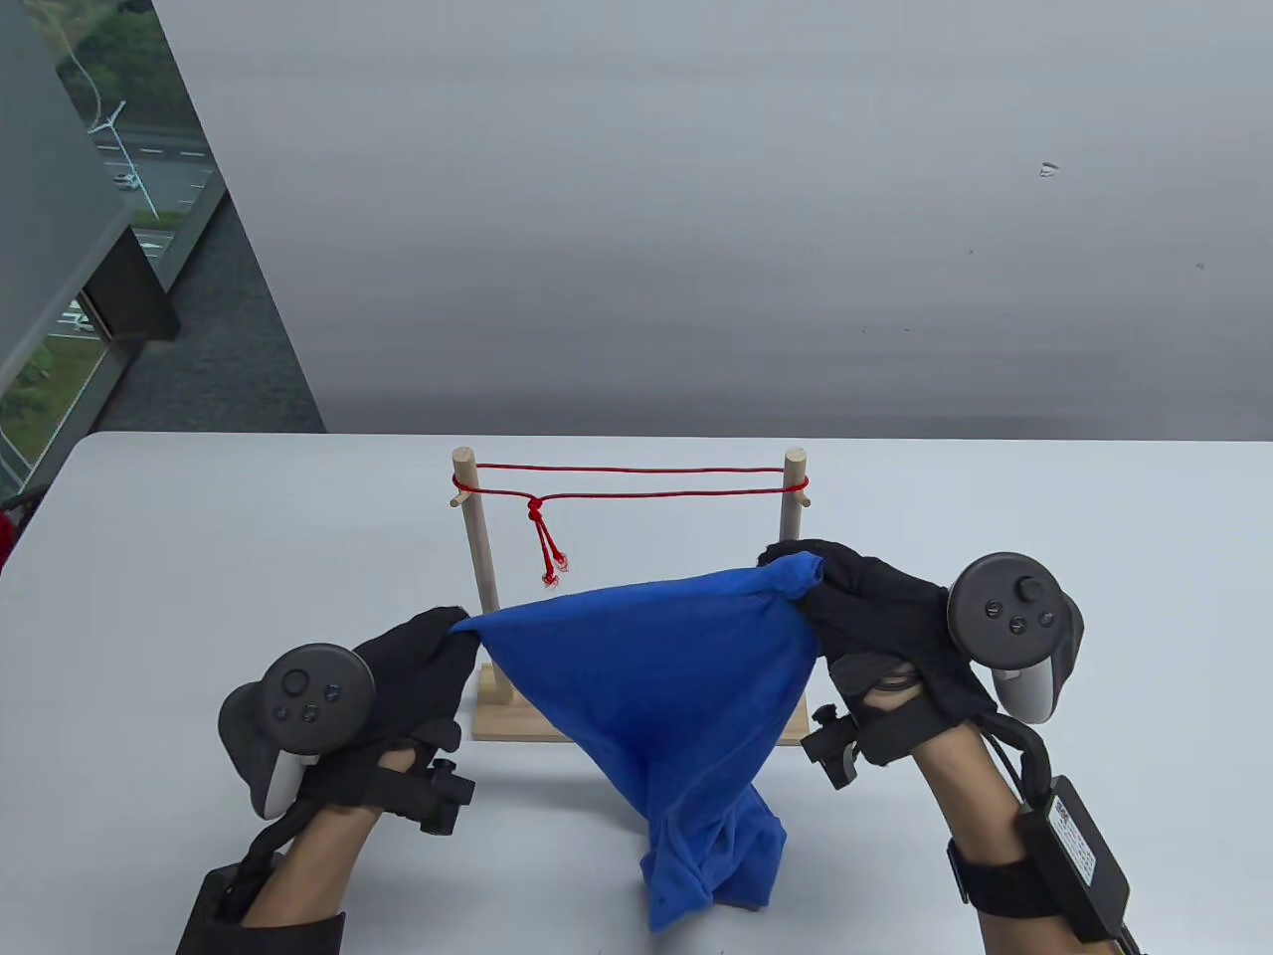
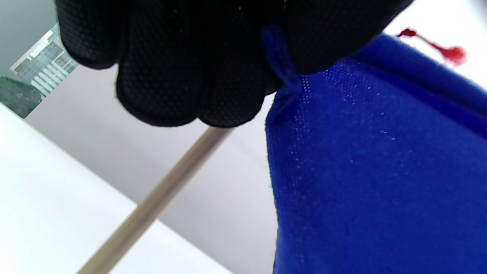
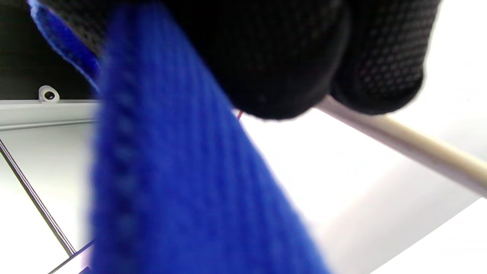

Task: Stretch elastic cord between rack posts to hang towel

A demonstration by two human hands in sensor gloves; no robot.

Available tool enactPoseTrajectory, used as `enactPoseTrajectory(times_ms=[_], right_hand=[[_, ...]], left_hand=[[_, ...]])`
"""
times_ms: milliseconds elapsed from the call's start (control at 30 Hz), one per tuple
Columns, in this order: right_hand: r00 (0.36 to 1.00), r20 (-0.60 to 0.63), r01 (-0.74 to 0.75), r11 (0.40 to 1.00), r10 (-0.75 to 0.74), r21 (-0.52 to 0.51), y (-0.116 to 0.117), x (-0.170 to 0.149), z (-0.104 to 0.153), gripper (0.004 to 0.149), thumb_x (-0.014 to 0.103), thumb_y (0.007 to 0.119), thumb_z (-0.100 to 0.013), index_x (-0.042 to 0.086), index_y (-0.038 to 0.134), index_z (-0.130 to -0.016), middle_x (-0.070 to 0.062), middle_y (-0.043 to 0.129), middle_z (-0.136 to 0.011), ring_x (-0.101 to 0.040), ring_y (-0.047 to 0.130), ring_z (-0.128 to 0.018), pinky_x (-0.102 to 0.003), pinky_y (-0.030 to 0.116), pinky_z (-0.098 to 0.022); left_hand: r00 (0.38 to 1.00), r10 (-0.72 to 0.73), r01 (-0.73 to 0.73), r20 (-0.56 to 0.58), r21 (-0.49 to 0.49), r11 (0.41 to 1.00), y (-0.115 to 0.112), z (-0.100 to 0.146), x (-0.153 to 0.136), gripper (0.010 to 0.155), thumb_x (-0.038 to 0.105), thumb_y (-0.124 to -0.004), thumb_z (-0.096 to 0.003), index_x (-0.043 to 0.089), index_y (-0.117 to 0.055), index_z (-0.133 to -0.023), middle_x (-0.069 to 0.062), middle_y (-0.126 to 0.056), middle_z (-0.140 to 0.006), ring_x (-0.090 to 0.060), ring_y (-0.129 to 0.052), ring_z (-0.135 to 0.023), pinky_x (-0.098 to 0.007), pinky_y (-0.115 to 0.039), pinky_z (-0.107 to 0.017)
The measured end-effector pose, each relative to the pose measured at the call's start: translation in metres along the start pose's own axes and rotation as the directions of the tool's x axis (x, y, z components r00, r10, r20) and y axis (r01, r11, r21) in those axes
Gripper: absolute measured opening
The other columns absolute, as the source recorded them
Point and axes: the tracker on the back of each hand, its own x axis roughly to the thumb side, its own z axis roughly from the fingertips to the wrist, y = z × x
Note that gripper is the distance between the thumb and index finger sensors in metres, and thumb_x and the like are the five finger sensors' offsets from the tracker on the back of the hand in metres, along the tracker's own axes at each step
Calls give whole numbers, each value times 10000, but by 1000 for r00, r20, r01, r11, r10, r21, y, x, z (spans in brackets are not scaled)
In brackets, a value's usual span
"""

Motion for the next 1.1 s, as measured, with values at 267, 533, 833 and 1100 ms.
enactPoseTrajectory(times_ms=[267, 533, 833, 1100], right_hand=[[999, -47, 27, 999, -25, 37, -12, 7, -6, 447, 447, 799, -418, 155, 920, -734, 35, 1004, -222, -82, 946, -18, -372, 904, -163], [983, -50, 178, 983, -175, 45, -19, 11, -9, 437, 356, 838, -406, 62, 911, -722, 12, 1055, -307, -143, 1051, -102, -412, 930, -220], [935, 37, 351, 935, -353, 56, -17, 23, -16, 438, 260, 820, -418, -21, 857, -752, -84, 1049, -486, -252, 1111, -296, -495, 925, -335], [920, 144, 358, 931, -364, 68, -22, 46, -27, 437, 255, 818, -422, -2, 849, -774, -124, 1036, -569, -306, 1120, -401, -523, 900, -398]], left_hand=[[998, -29, 22, 52, 117, 993, 36, -8, 18, 415, 429, -891, -449, 114, -962, -710, 16, -1129, -395, -229, -1131, -270, -470, -896, -401], [994, 15, -36, 107, 193, 981, 62, -20, 41, 417, 410, -906, -443, 89, -965, -702, 33, -1138, -345, -214, -1143, -225, -455, -913, -371], [984, 31, -76, 176, 255, 964, 88, -29, 67, 417, 403, -923, -433, 80, -972, -692, 35, -1140, -337, -209, -1145, -216, -453, -918, -365], [972, 14, -92, 236, 322, 942, 109, -36, 91, 416, 391, -943, -422, 81, -972, -698, 26, -1146, -354, -216, -1148, -240, -458, -913, -381]])
